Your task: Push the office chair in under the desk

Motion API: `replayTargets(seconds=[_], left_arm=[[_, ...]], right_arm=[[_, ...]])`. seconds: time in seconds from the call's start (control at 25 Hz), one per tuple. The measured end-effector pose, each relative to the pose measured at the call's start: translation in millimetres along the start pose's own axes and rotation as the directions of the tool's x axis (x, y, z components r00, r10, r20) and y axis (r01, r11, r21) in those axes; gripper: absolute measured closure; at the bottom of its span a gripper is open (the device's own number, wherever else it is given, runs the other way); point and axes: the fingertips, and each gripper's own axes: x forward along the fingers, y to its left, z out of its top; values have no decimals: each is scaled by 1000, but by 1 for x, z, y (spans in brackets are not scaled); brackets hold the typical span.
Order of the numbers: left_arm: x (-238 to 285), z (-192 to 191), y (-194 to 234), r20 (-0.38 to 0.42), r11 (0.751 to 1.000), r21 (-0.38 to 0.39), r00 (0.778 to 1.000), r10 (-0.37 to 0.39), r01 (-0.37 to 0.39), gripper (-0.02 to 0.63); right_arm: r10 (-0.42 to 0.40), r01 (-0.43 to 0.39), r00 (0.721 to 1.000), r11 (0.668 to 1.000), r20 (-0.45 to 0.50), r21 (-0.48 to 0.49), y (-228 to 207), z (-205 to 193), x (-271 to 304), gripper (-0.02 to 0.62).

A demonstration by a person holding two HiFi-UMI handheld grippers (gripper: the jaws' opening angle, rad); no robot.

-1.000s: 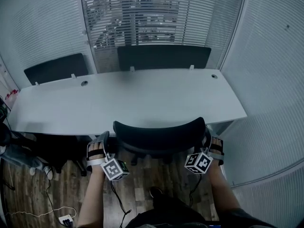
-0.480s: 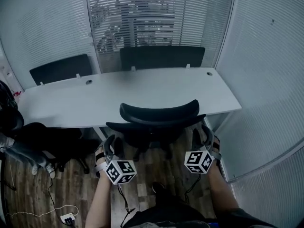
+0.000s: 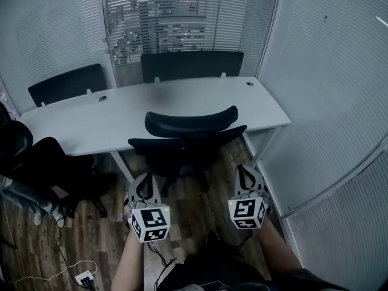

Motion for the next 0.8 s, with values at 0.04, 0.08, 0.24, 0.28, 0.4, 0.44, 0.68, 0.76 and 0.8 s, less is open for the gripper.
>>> replayTargets(seconds=[0.04,0.08,0.24,0.28,0.4,0.44,0.68,0.76,0.8], left_arm=[[-3,0,-3,1,1000,-8,1000,-7,7,588],[-7,0,-7,-1,1000,-14,1000,-12,12,588],[-22,3,-23,-8,999,-41,1000,-26,26,589],[-25,5,-27,-8,998,-48,1000,-28,27,589],[-35,9,-40,-14,997,-66,1000,-28,27,589],[-38,10,-46,-19,997,-68,999,-28,27,589],[-69,17,-86,-43,996,-83,999,-20,16,589],[-81,20,-101,-51,995,-96,999,-15,10,589],[-87,21,-109,-55,995,-99,998,-14,8,589]], right_arm=[[12,-12,1000,1000,3,15,1,0,-5,566],[23,-23,1000,999,5,29,1,0,-9,568],[56,-57,998,997,4,56,-4,-3,-23,569],[65,-65,998,996,5,59,-6,-4,-26,571],[89,-90,996,994,13,63,-8,-8,-37,571],[97,-97,995,993,15,60,-9,-10,-42,571],[151,-152,988,987,14,43,-17,-29,-76,571],[163,-164,986,985,20,51,-21,-37,-89,571],[168,-169,986,984,24,55,-23,-42,-97,571]])
